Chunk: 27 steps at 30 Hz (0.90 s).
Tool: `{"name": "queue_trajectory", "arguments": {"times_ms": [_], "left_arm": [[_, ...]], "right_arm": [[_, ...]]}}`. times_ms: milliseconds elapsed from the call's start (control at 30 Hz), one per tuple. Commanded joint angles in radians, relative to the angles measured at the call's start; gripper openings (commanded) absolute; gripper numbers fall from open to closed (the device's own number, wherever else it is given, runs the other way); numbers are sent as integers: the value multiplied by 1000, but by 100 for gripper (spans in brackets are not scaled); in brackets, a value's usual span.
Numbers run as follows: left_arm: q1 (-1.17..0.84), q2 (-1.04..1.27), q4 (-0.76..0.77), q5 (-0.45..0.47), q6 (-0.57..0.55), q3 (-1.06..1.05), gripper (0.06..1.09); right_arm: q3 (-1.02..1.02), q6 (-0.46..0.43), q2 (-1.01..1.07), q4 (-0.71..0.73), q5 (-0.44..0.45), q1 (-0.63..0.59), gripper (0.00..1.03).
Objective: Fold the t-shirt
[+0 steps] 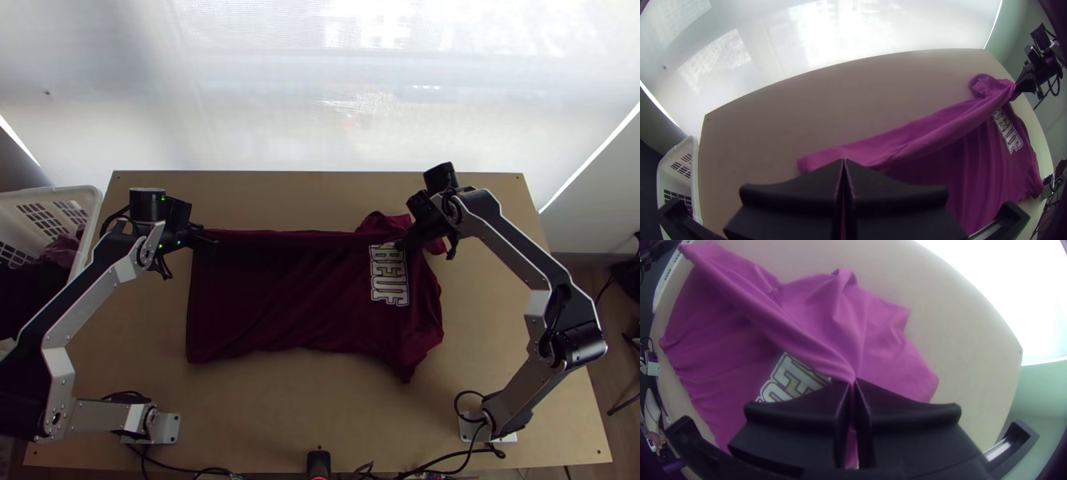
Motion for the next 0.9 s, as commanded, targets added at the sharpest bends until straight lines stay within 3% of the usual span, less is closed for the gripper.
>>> {"name": "queue_trajectory", "arguments": {"times_ms": [0,233,867], "left_arm": [[17,-132,-61,6,25,-70,9],[5,-201,-93,11,58,-159,9],[-61,-178,-69,6,91,-280,9]], "right_arm": [[-104,-2,-107,0,0,4,3],[-166,0,-191,-43,-3,50,3],[-365,-8,-168,-29,-1,83,3]]}}
